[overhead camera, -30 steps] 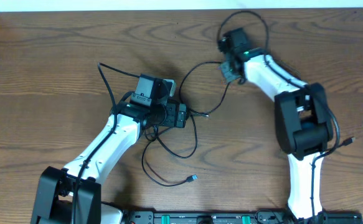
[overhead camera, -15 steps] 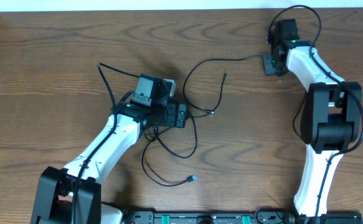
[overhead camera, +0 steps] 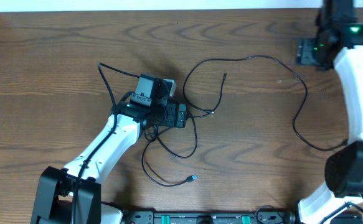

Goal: Untangle cables

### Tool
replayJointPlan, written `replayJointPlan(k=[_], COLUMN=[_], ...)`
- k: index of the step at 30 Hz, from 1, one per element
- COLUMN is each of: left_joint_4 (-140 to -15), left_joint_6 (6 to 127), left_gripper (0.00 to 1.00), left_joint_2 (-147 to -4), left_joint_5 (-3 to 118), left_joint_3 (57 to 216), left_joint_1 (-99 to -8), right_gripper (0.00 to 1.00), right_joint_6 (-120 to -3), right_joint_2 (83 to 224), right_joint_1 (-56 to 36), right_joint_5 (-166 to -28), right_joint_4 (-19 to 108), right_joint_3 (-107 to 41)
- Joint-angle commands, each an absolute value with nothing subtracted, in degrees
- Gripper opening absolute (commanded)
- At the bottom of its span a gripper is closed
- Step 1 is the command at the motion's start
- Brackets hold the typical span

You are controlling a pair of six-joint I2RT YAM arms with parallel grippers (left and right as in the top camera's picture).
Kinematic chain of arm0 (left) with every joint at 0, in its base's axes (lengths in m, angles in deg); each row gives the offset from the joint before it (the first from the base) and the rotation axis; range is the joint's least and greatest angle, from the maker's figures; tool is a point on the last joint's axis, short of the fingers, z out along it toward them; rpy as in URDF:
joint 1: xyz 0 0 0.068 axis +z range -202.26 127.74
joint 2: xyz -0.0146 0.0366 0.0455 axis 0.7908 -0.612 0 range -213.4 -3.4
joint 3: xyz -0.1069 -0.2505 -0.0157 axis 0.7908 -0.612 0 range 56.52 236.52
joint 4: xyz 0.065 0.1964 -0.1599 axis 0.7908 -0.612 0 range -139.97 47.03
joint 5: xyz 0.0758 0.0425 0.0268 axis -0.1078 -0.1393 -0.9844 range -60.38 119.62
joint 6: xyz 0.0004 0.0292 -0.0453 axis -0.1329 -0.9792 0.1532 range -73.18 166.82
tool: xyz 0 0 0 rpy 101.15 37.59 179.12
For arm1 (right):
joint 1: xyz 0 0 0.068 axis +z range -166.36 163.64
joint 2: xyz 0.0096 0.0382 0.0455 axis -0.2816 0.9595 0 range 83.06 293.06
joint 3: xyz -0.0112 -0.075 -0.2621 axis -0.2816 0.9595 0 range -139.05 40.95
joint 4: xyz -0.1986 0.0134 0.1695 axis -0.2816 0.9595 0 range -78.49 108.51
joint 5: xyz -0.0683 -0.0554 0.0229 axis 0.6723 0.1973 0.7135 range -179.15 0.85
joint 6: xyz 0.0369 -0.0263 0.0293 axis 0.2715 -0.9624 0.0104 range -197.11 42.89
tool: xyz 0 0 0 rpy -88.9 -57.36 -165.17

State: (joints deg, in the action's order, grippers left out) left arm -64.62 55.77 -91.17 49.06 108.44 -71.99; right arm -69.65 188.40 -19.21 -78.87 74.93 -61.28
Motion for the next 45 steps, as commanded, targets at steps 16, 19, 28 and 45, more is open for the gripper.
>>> replayJointPlan(k=[16,19,28,45], left_joint_4=[-64.73,-64.73,-64.73,-64.73], left_joint_6=[55.18,55.18,55.18,55.18], left_gripper=[0.98,0.98,0.98,0.98], left_joint_2=[-91.28,-91.28,-91.28,-91.28], left_joint_5=[49.52,49.52,49.52,49.52], left_joint_3=[108.04,108.04,108.04,108.04], left_joint_1=[-71.97,-71.97,-71.97,-71.97], right_gripper=[0.99,0.99,0.99,0.99], right_joint_6=[-61.28,-58.46,-57.89,-58.41], right_joint_2=[192.13,192.13,192.13,192.18], right_joint_1=[-16.89,-16.91,-15.45,-6.77], right_joint_5=[-94.06,-90.19,-91.81,-86.23], right_joint_4=[58.71,59.81,61.86,58.36], right_joint_3=[-39.78,-37.83,-35.03,-33.72])
